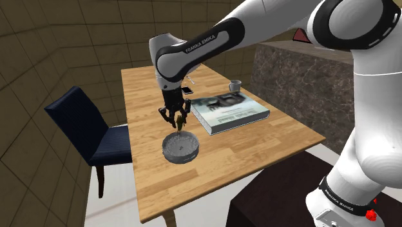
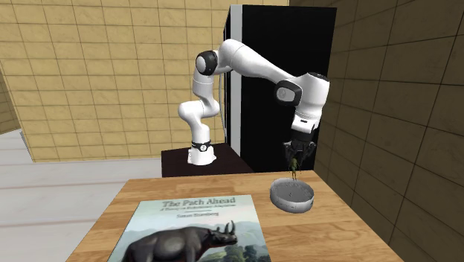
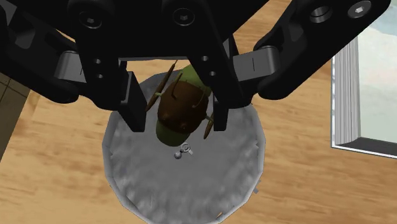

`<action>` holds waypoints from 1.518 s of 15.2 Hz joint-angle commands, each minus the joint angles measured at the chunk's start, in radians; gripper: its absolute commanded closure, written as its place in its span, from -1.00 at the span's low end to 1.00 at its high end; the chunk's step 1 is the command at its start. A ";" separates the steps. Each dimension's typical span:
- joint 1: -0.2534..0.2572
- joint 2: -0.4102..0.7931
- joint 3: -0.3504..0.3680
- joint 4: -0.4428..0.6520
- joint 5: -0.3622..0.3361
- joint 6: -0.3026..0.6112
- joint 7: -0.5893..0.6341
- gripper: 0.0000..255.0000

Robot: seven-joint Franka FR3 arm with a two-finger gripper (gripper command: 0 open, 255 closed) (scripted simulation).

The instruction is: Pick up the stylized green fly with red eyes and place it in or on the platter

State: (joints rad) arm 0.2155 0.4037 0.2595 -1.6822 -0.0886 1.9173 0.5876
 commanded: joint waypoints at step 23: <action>0.004 0.049 -0.006 -0.030 -0.014 0.078 0.007 -1.00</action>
State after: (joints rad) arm 0.2202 0.4576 0.2524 -1.7204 -0.1037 2.0086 0.5957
